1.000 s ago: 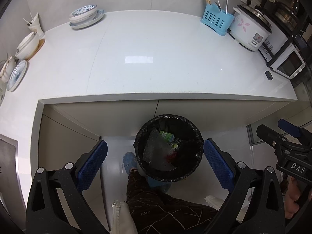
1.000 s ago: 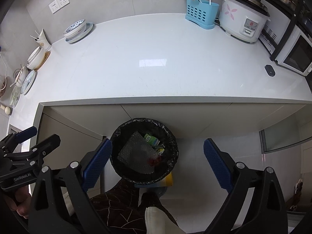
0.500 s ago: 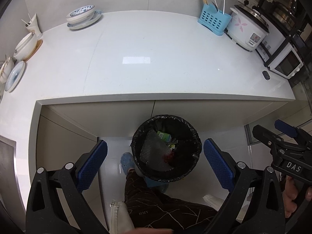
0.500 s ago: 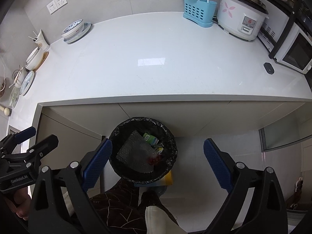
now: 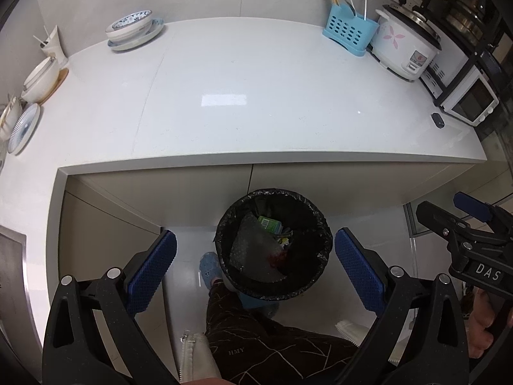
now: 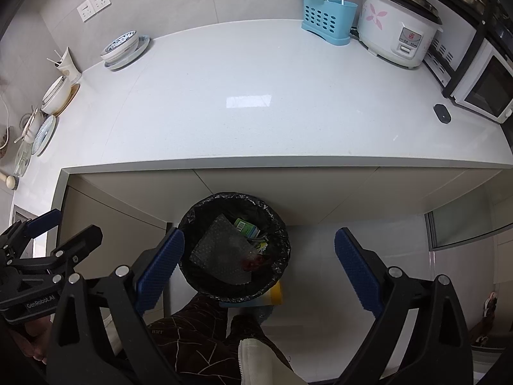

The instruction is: Collect trash

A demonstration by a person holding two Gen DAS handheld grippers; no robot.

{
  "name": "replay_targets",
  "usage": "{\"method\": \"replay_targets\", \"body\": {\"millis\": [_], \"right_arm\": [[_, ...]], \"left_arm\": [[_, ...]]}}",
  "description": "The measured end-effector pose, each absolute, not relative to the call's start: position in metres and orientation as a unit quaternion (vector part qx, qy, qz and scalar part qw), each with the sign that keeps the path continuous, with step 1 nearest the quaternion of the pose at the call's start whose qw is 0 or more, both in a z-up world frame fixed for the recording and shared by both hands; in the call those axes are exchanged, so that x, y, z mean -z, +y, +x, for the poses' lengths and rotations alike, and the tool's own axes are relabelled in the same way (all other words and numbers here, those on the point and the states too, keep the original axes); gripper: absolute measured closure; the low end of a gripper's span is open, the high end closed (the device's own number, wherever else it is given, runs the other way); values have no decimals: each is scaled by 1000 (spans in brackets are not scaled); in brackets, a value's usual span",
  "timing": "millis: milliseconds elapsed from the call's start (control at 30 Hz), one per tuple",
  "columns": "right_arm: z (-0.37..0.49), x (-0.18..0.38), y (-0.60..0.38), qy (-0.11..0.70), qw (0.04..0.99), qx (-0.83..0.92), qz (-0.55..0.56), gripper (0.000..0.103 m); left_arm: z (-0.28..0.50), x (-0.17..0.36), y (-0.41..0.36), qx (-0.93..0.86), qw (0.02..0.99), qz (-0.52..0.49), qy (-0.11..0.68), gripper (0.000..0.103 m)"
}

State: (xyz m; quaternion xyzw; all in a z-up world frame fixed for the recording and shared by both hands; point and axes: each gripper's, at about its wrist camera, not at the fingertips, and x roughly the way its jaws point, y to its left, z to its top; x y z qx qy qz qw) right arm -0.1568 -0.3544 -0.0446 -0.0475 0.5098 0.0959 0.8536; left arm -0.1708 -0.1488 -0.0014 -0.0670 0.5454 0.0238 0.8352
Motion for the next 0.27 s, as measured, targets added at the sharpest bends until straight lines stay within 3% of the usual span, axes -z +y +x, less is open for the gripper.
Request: {"method": "replay_targets", "body": {"millis": [267], "right_arm": [[-156, 44, -354, 510, 853, -98, -51, 12]], "left_arm": [[-170, 0, -146, -30, 833, -76, 548, 6]]}}
